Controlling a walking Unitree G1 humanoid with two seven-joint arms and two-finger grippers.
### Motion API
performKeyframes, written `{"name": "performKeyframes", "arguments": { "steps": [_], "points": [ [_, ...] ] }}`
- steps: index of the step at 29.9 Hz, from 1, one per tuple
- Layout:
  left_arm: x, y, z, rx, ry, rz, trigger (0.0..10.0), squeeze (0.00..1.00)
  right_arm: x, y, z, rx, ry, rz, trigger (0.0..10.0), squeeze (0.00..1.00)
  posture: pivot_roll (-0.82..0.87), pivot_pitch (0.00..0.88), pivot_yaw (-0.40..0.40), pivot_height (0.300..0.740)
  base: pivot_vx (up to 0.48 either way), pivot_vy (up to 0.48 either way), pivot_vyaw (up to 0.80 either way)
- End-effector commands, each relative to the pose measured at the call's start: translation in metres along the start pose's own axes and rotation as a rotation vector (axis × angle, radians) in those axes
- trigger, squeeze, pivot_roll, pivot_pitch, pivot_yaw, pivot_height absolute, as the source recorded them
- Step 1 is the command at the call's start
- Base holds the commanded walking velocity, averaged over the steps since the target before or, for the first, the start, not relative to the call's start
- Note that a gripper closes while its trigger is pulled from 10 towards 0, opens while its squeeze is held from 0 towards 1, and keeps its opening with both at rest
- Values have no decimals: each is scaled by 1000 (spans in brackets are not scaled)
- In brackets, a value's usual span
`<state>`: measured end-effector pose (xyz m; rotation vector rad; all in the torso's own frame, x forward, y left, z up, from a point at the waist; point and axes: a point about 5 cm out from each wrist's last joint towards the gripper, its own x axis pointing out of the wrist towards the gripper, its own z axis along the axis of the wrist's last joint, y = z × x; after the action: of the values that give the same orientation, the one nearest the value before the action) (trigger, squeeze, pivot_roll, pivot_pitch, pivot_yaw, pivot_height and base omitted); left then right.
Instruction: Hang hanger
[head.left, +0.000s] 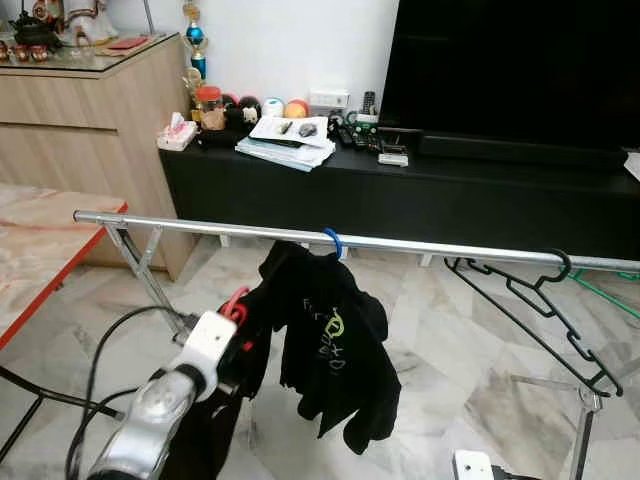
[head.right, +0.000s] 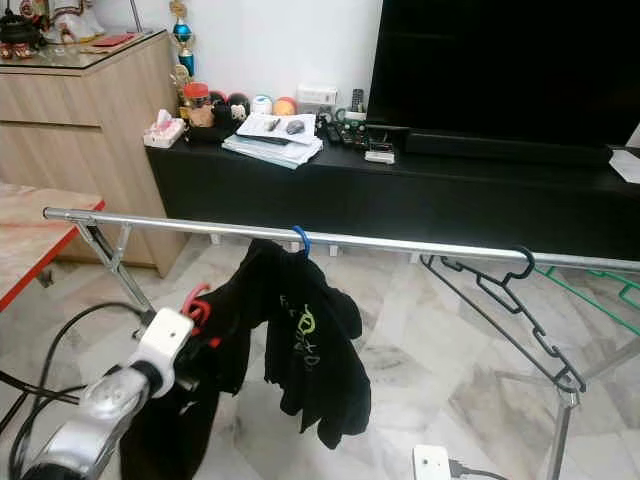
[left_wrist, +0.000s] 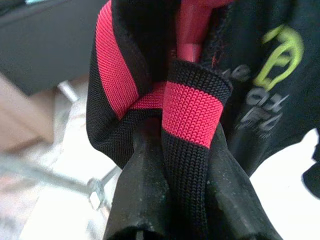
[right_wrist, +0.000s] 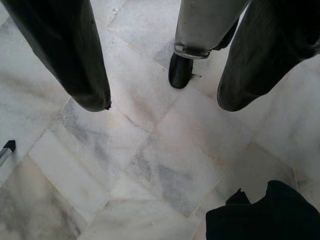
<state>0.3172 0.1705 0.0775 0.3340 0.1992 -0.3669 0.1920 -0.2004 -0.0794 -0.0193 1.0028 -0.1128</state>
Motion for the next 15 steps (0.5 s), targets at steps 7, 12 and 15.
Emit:
{"name": "performKeyframes", "arguments": {
  "steps": [7,12,15],
  "points": [
    [28,0,18,71,64,-16,10000,0,0,1,-2,15,5,-7,10000,0,100,0,2,740,0,0,0],
    [43,-3,31,87,79,-7,10000,0,0,1,-4,21,7,-10,10000,0,88,0,10,740,0,0,0],
    [44,-3,32,83,78,-1,10000,0,0,1,-4,23,7,-10,10000,0,83,0,12,740,0,0,0]
  ]
}}
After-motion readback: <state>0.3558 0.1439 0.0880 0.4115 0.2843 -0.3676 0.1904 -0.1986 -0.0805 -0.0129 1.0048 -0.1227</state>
